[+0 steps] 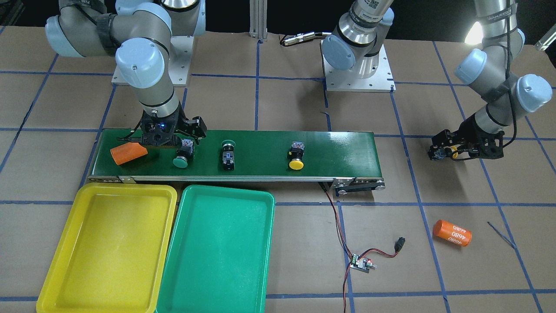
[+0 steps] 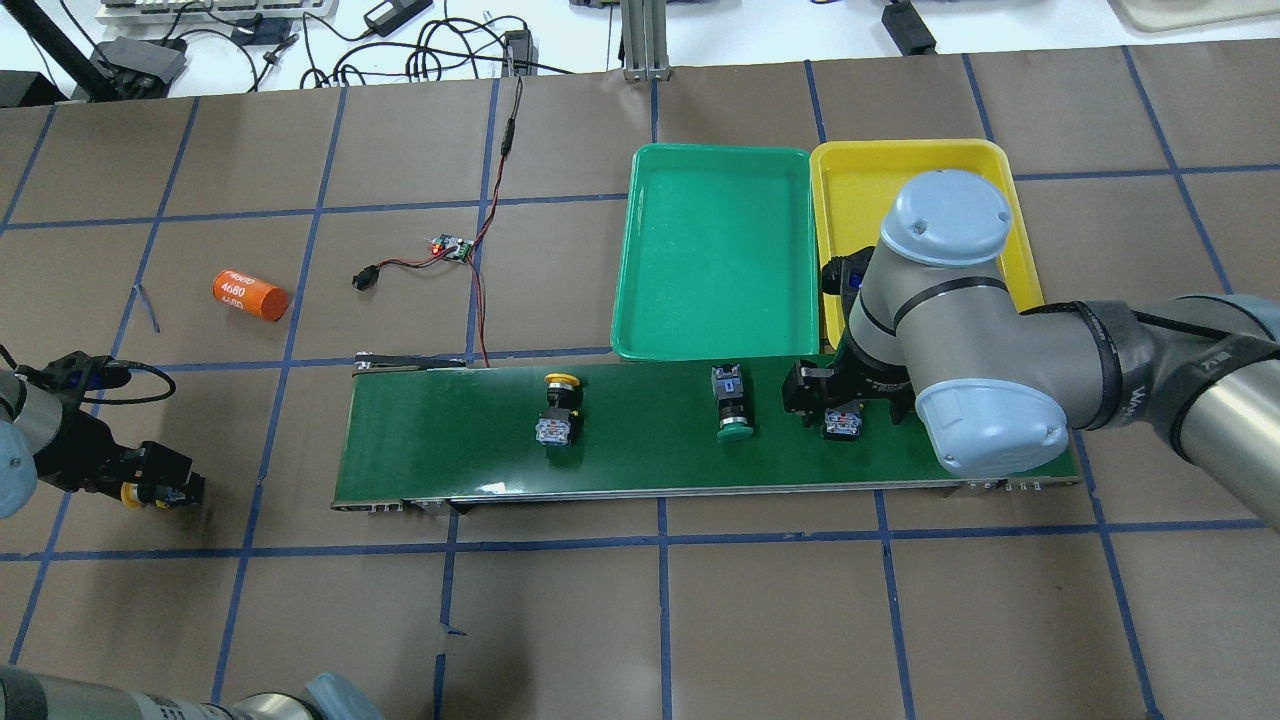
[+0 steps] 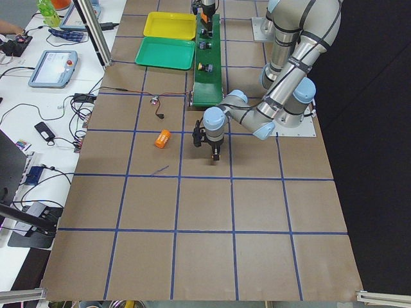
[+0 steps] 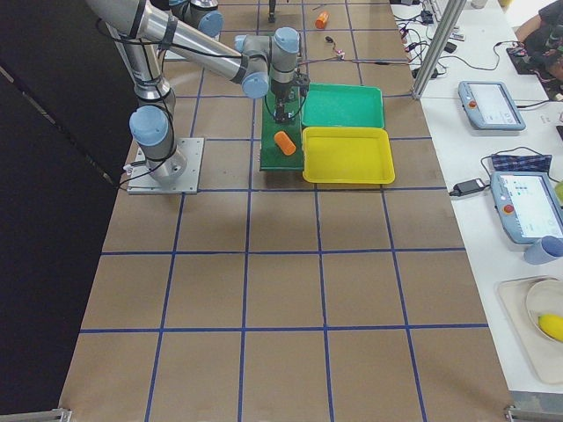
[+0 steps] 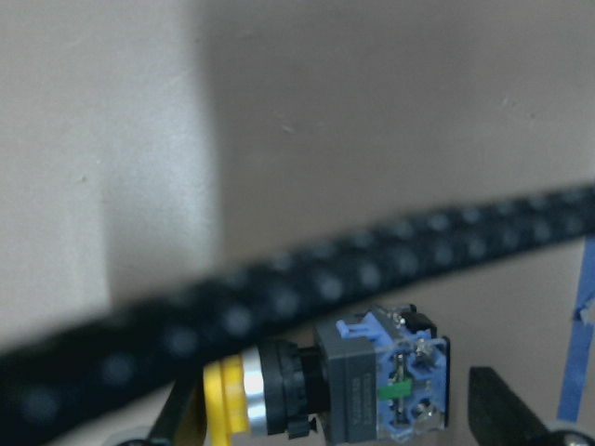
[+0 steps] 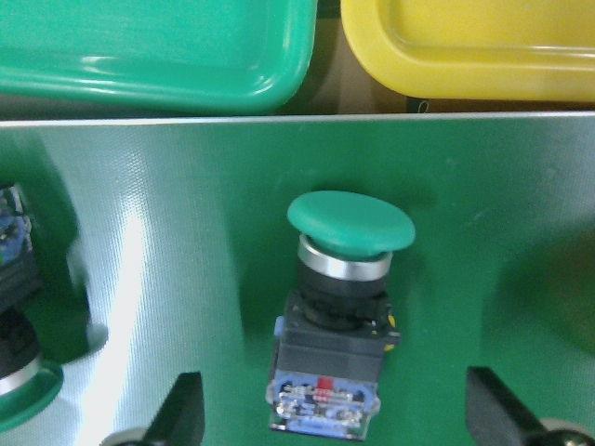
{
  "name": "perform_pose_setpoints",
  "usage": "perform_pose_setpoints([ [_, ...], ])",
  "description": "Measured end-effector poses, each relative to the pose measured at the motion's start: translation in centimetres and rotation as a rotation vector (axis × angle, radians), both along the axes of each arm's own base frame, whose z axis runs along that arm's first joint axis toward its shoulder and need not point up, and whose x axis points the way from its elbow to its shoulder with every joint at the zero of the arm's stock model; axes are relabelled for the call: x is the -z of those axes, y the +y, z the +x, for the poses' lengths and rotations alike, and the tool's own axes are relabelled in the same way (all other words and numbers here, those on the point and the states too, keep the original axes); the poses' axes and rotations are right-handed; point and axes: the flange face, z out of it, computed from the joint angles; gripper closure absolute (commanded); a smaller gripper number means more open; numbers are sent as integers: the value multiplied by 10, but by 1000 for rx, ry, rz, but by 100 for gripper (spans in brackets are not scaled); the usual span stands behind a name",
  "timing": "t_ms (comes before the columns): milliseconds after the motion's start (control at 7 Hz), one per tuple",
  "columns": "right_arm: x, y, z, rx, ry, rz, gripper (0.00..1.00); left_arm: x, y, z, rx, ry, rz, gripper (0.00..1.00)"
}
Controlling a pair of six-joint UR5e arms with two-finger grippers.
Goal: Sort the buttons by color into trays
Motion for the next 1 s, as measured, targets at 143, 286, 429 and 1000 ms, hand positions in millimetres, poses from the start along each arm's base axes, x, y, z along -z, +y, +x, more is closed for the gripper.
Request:
perform_pose_setpoints([
  [143,2,-1,0,2,2,-4,65,1,-1,1,-14,-16,-2,69],
  [286,3,-2,-1,8,5,-8,80,-4,-4,0,-36,-52,-1,70],
  [429,2,-3,-1,12,9,-11,93,-15,-9,-10,-59,-90,0,70],
  [1000,-35,-43,-2,15,33,-103,92,-98,-43,-137,46,-90,-98,71],
])
